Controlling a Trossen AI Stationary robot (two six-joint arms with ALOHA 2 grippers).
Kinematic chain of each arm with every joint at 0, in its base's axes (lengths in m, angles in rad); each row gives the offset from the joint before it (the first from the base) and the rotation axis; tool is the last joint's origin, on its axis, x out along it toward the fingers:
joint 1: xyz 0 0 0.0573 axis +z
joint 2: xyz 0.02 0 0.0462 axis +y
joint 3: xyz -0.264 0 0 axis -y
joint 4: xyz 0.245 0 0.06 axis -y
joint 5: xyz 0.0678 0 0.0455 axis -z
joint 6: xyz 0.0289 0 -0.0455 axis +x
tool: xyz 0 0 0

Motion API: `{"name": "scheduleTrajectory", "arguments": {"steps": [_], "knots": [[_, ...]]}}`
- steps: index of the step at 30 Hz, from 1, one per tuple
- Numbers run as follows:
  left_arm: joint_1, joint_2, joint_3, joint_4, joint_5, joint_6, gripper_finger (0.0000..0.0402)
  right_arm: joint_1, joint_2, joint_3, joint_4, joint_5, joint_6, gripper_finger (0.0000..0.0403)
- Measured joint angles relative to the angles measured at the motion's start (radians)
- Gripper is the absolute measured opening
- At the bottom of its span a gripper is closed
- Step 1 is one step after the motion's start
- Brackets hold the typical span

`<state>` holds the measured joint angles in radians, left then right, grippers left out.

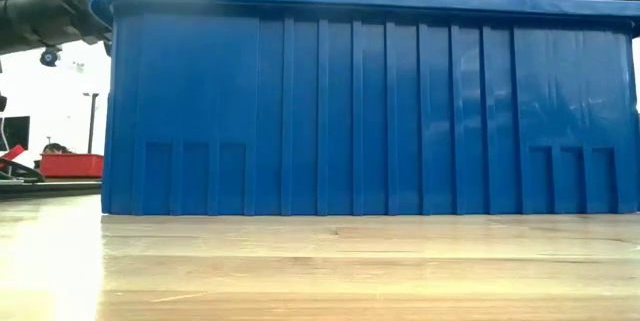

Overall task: Pick and place slides into bin
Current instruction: Return to Home Position

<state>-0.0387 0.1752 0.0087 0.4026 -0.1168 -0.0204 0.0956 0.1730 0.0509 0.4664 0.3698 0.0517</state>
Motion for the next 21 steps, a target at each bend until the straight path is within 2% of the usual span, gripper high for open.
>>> {"name": "scheduleTrajectory", "arguments": {"steps": [13,21], "knots": [[0.000,-0.007,0.000,-0.037,0.001,0.000,0.0020,0.000,0.024,0.003,-0.035,-0.009,-0.075,0.0009],[0.000,-0.005,0.000,-0.021,0.001,0.001,0.0020,0.000,0.026,0.019,-0.050,-0.008,-0.008,0.0009]]}}
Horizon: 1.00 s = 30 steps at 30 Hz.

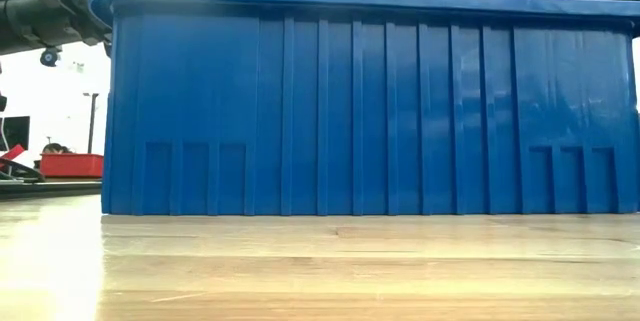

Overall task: Pick and place slides into bin
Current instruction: Return to Home Position

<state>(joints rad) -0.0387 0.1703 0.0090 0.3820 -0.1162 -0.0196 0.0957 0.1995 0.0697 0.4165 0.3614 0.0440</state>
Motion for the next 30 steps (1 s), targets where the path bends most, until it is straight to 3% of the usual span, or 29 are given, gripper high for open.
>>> {"name": "scheduleTrajectory", "arguments": {"steps": [30], "knots": [[0.000,0.004,0.000,-0.002,0.000,0.000,0.0020,0.000,0.000,0.007,0.006,0.002,-0.019,0.0009]]}}
